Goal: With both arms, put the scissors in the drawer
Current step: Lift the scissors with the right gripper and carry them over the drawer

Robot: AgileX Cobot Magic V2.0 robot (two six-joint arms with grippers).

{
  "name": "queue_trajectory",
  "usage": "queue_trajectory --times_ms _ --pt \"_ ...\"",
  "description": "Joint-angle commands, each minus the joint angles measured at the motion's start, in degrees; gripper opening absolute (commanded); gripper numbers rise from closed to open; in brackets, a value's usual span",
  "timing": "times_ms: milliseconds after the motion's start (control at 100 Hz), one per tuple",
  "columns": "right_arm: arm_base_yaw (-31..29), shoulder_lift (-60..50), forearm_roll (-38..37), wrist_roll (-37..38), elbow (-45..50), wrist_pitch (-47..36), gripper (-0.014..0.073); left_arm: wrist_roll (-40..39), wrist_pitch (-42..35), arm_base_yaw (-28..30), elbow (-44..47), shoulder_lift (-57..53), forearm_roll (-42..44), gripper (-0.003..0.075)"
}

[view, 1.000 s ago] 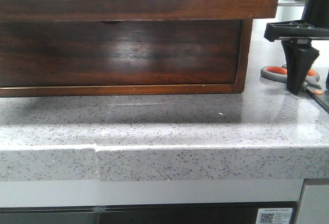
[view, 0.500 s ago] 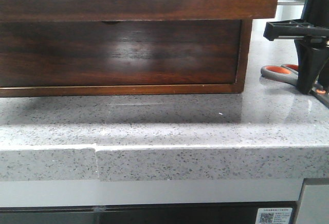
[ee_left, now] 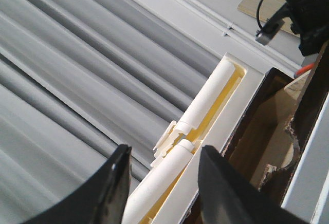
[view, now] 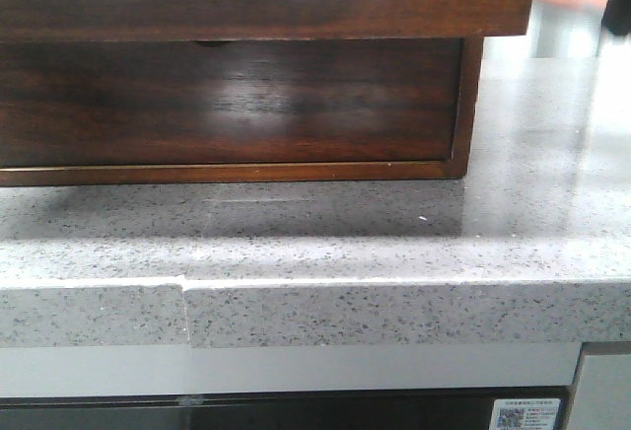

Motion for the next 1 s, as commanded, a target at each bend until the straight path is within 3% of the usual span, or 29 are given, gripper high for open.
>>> queue_trajectory --times_ms 0,250,450,580,990 --pt "-0.35 -5.49 -0.33 0.0 -1.49 -4.27 -0.0067 -0.81 -1.49 -0.19 -1.37 0.57 -1.81 0.0293" --pt "-0.12 -16.07 -0.33 -1.02 -1.49 -12.33 -0.0067 -0.81 -1.49 -0.19 -1.37 0.57 -1.81 0.0293" --pt "1.94 -21.94 4.76 -12.15 -1.49 -19.3 -0.0067 -0.81 -1.49 -0.19 -1.37 0.57 -2.68 0.0293" --pt "7.35 -22.84 7.97 -19.83 -1.49 -21.91 -0.0067 -0.81 -1.49 -0.19 -1.37 0.57 -3.47 0.0293" --pt "30.0 -17.16 7.74 -39.77 -1.53 -28.79 -0.0067 -0.81 -1.49 -0.19 -1.37 0.57 -3.47 0.0293"
